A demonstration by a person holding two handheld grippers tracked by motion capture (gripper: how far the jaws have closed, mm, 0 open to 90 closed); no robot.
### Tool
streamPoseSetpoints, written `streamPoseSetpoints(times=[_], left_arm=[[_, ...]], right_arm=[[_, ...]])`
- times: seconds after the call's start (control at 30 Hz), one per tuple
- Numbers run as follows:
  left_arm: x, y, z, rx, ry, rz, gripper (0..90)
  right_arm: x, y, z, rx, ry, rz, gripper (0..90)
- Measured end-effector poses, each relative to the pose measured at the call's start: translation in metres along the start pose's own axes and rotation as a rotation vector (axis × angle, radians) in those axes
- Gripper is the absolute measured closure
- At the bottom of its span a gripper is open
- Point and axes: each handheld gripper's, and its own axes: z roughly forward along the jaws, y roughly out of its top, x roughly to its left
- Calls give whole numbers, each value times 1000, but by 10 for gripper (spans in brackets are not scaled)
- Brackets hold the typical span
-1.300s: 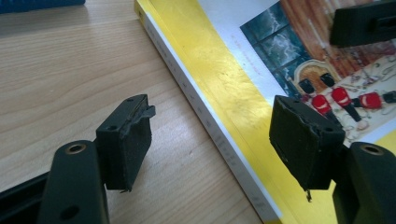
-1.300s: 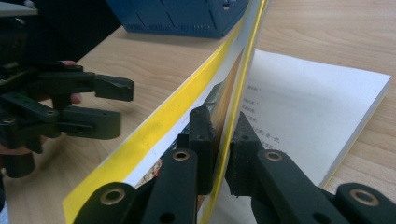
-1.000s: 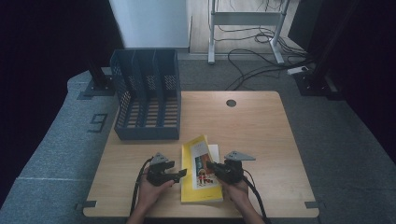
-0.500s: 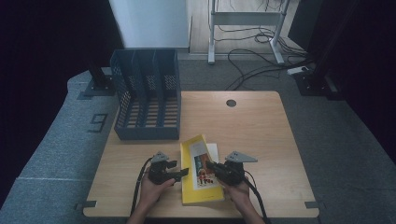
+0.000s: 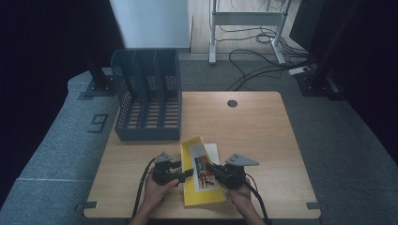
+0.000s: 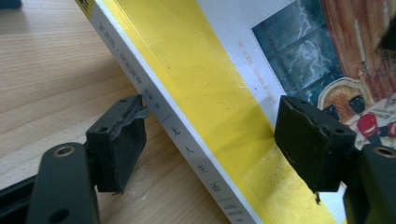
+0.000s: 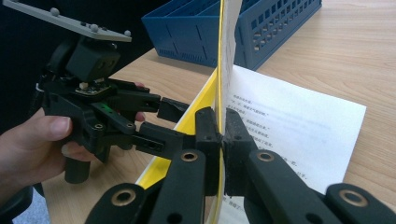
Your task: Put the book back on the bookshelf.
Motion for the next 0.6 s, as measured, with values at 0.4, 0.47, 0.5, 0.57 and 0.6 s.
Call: streamPoseSetpoints(times=[0.4, 0.47, 0.5, 0.57, 0.6], left_arm=[[1, -1, 12, 32, -16, -31, 236], [2, -1, 11, 30, -27, -39, 227], [3, -1, 11, 32, -36, -48, 221], [3, -1, 11, 32, -51, -63, 207], [4, -1, 11, 32, -55, -65, 207]], right_arm=[[-1, 0, -1, -8, -6, -12, 870], [-1, 0, -2, -17, -4, -14, 871], [0, 1, -2, -20, -2, -16, 871], [1, 2, -4, -26, 3, -19, 871], [2, 3, -5, -31, 2, -23, 871]])
